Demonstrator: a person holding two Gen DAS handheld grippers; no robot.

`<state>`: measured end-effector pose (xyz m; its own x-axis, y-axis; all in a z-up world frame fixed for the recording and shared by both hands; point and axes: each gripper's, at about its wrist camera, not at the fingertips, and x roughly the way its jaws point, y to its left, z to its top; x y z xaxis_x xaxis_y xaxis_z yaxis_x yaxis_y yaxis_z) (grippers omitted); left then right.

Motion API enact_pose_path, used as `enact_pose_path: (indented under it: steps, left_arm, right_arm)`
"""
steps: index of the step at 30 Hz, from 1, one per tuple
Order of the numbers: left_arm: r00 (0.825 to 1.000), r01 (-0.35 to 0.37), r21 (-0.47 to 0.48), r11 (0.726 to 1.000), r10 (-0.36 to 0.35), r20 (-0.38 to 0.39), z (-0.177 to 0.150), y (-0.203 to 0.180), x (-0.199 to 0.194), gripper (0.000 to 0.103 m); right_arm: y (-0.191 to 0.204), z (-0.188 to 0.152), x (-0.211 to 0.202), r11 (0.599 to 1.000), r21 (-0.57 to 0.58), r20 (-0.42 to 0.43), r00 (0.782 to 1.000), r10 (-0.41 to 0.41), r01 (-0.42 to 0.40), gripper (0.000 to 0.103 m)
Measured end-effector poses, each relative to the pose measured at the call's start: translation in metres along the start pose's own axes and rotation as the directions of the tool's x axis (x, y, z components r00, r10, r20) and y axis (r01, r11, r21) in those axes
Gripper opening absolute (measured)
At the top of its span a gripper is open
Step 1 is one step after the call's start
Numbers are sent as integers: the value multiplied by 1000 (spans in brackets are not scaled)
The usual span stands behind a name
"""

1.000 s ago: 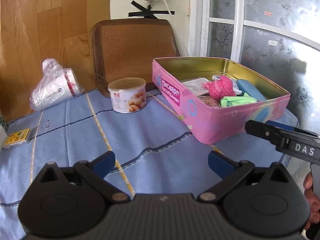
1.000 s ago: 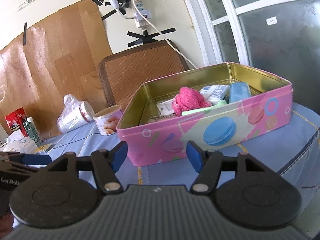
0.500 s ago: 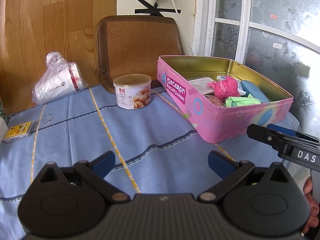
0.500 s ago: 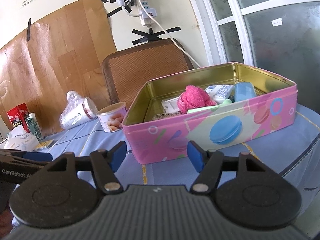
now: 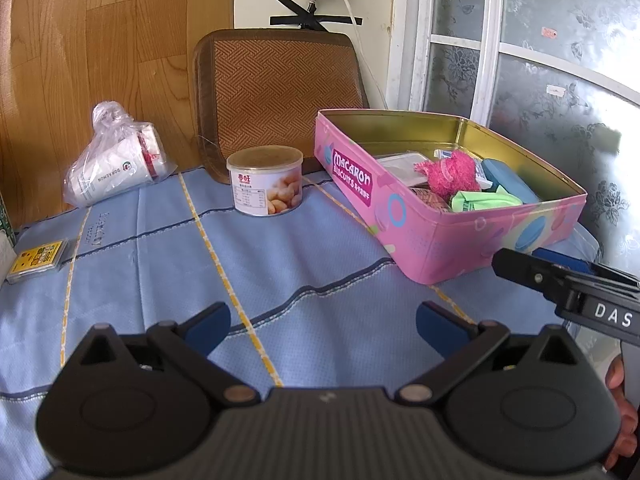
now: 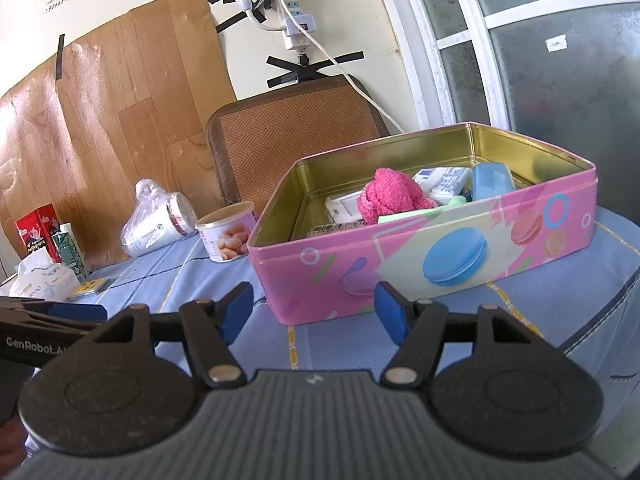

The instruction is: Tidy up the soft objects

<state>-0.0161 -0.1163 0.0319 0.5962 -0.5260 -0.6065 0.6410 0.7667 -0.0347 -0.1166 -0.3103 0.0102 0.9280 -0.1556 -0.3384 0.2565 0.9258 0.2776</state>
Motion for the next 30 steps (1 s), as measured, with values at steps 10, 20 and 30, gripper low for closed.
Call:
enact_pose_path:
  steps: [10,20,30]
  left_arm:
    - [1000,-11,-24,1000,11,-8,-3,6,2,102]
    - [1000,-8,-21,1000,8,-14,-3,7,4,102]
    - [1000,-7,-23,1000,6,-17,-4,8,4,102]
  right_arm:
    - [5,-3,0,1000,-27,2,1000,7,-7,73]
    - [5,-3,1,1000,-26,3,1000,-1,1,76]
    - [6,-5,1,1000,-26,1,1000,1,-1,77]
